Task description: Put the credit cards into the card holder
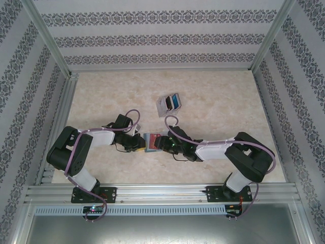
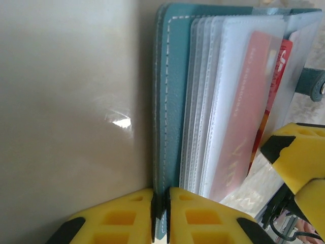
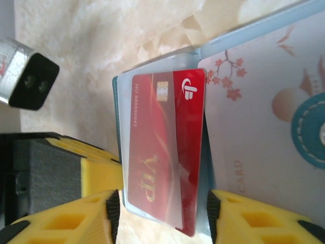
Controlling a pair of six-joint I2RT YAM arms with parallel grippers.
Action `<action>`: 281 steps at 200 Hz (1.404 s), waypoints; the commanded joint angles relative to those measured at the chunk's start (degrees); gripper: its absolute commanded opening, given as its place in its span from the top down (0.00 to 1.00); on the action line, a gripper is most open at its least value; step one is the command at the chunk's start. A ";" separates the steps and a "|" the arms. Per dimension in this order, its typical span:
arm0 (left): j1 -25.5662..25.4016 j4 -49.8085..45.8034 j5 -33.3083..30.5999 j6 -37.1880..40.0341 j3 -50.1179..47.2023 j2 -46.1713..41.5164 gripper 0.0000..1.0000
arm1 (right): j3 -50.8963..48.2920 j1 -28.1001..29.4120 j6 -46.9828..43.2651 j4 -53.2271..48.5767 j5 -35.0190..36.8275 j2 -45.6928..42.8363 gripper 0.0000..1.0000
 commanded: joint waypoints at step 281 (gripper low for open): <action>1.13 -3.73 -7.00 3.88 3.67 1.61 0.89 | 22.61 -6.26 -18.72 -17.93 -7.65 13.64 0.86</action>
